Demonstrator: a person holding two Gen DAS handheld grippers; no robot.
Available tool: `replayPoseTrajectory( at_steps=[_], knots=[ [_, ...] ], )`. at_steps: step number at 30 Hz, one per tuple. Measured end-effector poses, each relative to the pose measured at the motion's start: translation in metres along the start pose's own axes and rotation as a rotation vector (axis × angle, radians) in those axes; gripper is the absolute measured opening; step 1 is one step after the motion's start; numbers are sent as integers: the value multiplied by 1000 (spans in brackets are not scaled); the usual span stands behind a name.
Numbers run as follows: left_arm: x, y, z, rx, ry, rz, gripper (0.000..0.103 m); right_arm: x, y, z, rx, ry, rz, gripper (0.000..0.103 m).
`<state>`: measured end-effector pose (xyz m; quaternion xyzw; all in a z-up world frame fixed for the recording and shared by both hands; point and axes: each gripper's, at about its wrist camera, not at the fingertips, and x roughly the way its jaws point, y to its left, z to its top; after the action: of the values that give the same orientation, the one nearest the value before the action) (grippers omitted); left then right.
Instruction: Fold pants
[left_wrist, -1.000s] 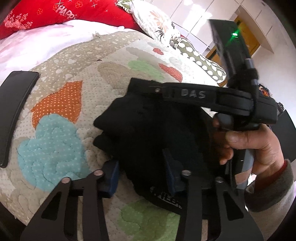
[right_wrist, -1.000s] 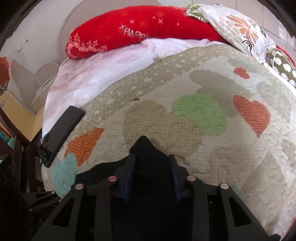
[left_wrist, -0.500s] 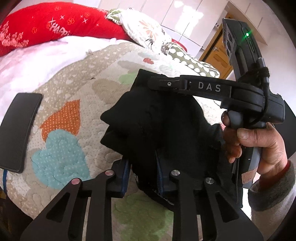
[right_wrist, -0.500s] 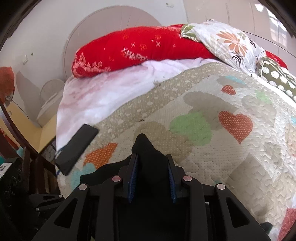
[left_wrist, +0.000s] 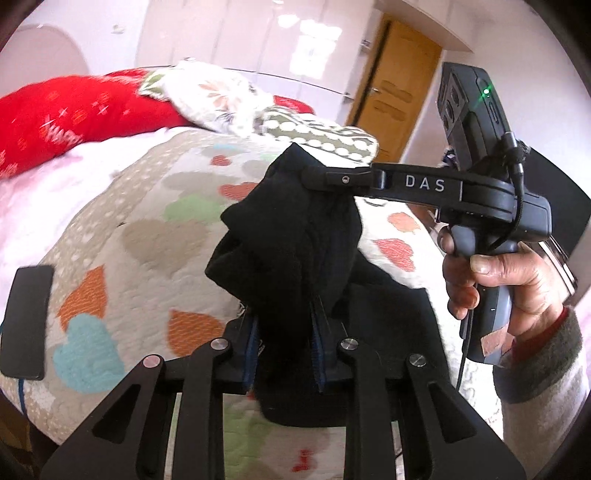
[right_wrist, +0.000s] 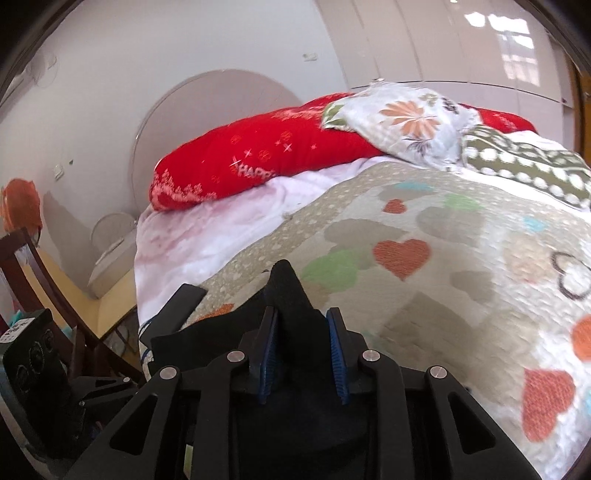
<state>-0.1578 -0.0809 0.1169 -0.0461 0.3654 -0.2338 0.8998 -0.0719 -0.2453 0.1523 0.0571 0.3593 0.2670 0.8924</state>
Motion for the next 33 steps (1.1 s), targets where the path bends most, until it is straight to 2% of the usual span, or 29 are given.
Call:
replayPoseTrajectory(
  at_steps=[10,12,20,22,24,25,28,32,33],
  knots=[
    [12,-59,-6,143,28,-83,21,-47,-47,-42,114,-45,-60,24],
    [17,-69,-11,172,42,-103,21,-56,-56,-53,140,-53,-74,19],
    [54,-110,-47,299,160,-163,21,-87,-93,-113,287,3,-210,24],
    [55,-112,-50,315,176,-177,21,-94,-97,-125,313,8,-235,31],
    [52,-115,-51,340,181,-195,23,-100,-102,-135,349,6,-246,43],
    [50,-116,-53,345,182,-207,27,-104,-104,-140,370,2,-255,52],
    [41,-115,-52,344,196,-279,35,-115,-104,-152,412,-14,-278,56],
    [22,-107,-44,359,180,-329,38,-135,-97,-159,437,-64,-281,65],
    [18,-102,-42,349,175,-336,44,-141,-94,-159,440,-81,-273,66]
  ],
)
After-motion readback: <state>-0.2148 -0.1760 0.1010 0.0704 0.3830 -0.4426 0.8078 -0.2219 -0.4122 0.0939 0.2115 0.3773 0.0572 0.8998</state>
